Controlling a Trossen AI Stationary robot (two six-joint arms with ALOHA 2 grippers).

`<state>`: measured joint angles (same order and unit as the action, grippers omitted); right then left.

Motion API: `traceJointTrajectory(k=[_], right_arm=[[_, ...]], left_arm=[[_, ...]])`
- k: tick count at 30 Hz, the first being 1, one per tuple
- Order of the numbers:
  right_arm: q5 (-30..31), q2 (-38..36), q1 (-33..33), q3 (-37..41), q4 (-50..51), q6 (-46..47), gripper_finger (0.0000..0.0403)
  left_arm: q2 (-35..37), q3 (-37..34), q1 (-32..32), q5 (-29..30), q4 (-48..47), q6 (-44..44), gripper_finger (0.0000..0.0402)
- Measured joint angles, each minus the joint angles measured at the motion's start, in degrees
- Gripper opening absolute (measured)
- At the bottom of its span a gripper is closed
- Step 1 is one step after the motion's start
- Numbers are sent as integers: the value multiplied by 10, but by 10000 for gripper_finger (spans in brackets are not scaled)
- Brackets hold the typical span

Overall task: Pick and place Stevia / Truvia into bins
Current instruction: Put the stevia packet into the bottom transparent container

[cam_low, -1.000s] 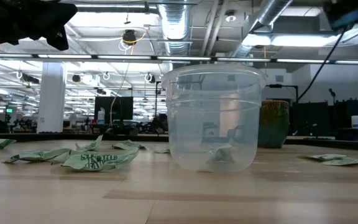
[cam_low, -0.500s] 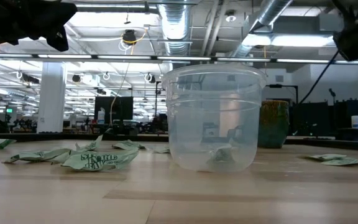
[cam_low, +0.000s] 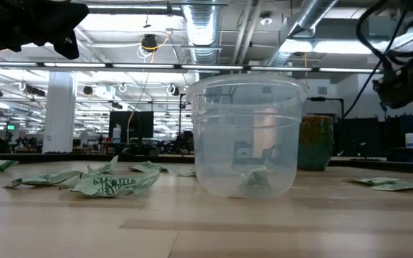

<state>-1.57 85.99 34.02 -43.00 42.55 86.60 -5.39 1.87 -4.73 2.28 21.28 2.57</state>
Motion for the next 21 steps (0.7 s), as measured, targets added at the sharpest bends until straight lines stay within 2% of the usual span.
traceJointTrajectory(k=[7, 13, 17, 21], right_arm=[[-24, 50, -17, -5, -5, 1, 226], [-27, 58, -16, -6, 0, 1, 205], [-29, 53, -14, -8, 4, -2, 173], [-32, 47, -13, -8, 5, -5, 122]], left_arm=[[0, 0, 0, 0, 0, 0, 0], [0, 0, 0, 0, 0, 0, 0], [0, 0, 0, 0, 0, 0, 0], [0, 0, 0, 0, 0, 0, 0]])
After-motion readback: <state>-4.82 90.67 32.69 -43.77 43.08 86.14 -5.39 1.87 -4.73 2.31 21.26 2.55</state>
